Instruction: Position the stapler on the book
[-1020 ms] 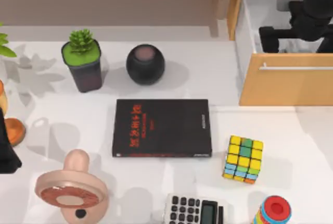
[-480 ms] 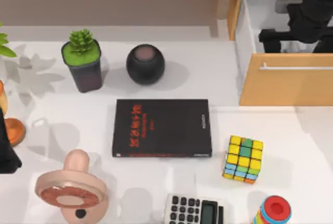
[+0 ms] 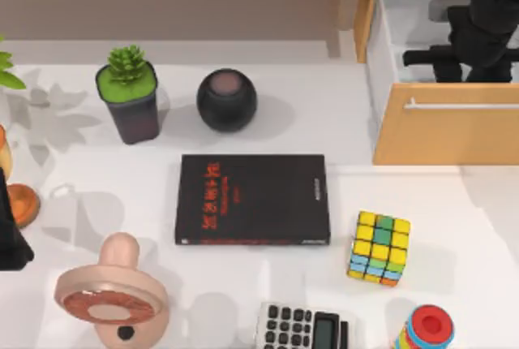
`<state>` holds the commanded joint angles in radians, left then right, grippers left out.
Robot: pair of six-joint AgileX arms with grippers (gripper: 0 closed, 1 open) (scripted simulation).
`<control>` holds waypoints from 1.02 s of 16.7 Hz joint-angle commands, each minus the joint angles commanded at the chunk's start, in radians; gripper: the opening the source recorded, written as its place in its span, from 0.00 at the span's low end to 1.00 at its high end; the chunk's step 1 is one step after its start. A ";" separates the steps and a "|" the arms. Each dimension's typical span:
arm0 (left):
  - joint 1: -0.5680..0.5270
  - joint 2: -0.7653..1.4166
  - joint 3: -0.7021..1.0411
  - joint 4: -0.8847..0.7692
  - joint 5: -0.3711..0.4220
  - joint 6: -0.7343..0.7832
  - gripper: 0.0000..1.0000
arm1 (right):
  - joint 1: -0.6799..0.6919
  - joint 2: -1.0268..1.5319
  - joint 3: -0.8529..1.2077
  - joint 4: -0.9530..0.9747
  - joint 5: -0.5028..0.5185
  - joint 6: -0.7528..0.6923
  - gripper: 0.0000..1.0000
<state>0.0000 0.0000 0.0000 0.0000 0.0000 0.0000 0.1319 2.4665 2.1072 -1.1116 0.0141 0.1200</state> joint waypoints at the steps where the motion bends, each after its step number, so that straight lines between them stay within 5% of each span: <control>1: 0.000 0.000 0.000 0.000 0.000 0.000 1.00 | 0.000 0.000 0.000 0.000 0.000 0.000 0.02; 12: 0.000 0.000 0.000 0.000 0.000 0.000 1.00 | 0.000 -0.010 0.005 -0.010 0.005 0.007 0.00; 17: 0.000 0.000 0.000 0.000 0.000 0.000 1.00 | 0.034 -0.112 0.034 -0.125 0.124 0.110 0.00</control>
<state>0.0000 0.0000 0.0000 0.0000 0.0000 0.0000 0.1663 2.3545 2.1410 -1.2365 0.1382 0.2295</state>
